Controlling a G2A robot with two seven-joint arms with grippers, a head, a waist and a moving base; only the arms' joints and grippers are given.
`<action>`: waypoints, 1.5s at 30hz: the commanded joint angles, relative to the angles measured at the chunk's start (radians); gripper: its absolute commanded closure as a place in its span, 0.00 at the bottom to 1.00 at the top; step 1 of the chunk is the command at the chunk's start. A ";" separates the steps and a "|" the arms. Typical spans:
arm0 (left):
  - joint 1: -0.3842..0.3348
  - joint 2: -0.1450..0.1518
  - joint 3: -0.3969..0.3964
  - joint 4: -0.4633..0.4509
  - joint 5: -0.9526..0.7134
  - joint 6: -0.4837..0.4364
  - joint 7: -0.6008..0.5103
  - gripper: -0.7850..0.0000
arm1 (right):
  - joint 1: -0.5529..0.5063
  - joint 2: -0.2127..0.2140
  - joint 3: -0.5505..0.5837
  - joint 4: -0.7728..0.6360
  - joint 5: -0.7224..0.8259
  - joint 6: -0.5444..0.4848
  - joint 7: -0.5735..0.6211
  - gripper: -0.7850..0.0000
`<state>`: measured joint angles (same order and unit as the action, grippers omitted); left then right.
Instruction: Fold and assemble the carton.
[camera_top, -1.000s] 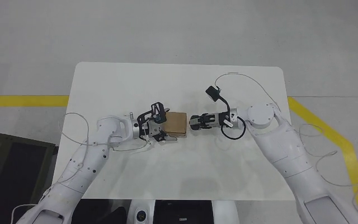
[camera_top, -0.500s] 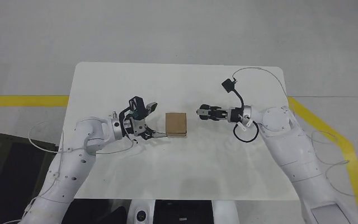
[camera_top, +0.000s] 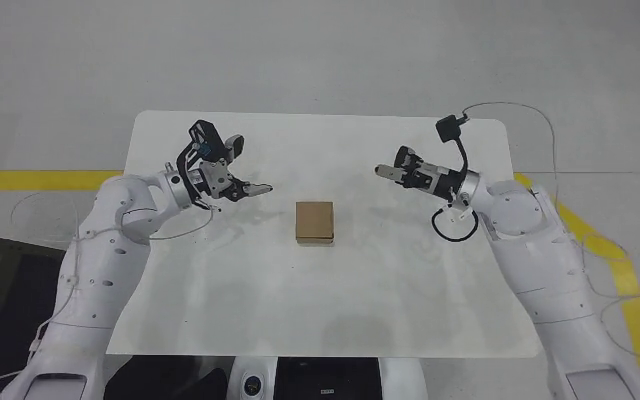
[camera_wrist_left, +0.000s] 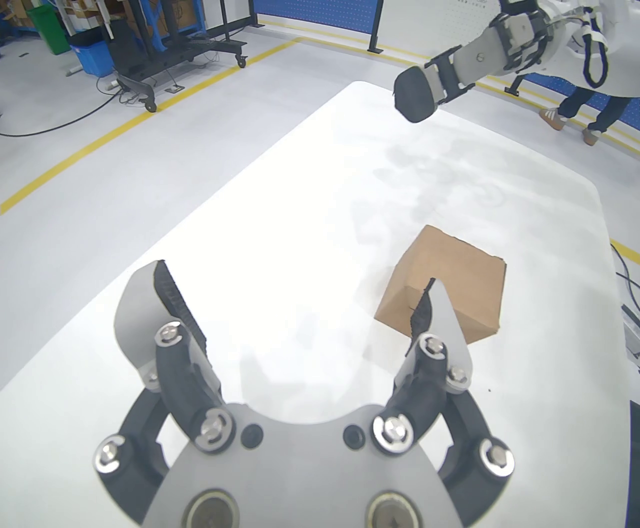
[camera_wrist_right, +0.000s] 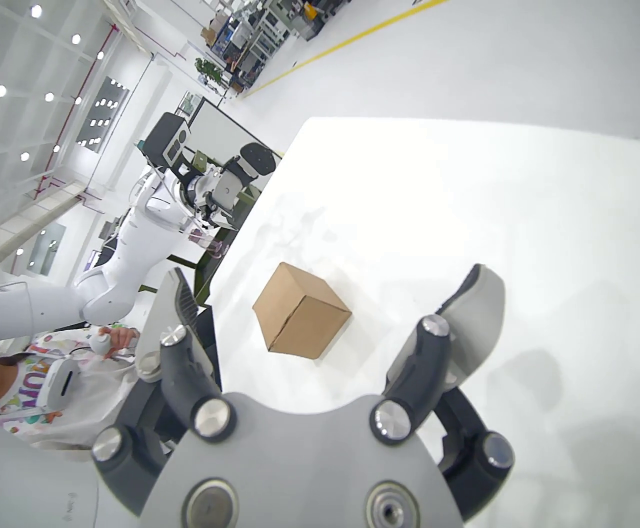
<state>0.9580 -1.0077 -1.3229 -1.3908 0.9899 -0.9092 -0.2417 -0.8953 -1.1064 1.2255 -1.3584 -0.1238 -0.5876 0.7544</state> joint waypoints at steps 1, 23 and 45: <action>-0.034 0.001 0.000 0.030 0.004 -0.005 -0.011 0.00 | -0.006 0.005 0.025 -0.022 -0.040 -0.001 -0.031 0.00; -0.241 0.022 -0.016 0.184 0.039 -0.103 -0.038 0.00 | -0.100 0.043 0.232 -0.251 -0.360 0.197 -0.255 0.00; -0.247 0.022 -0.012 0.189 0.035 -0.103 -0.028 0.00 | -0.101 0.044 0.237 -0.258 -0.370 0.233 -0.259 0.00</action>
<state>0.7111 -0.9857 -1.3345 -1.2021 1.0247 -1.0123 -0.2701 -0.9967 -1.0624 1.4627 -1.6162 -0.4943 -0.3544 0.4959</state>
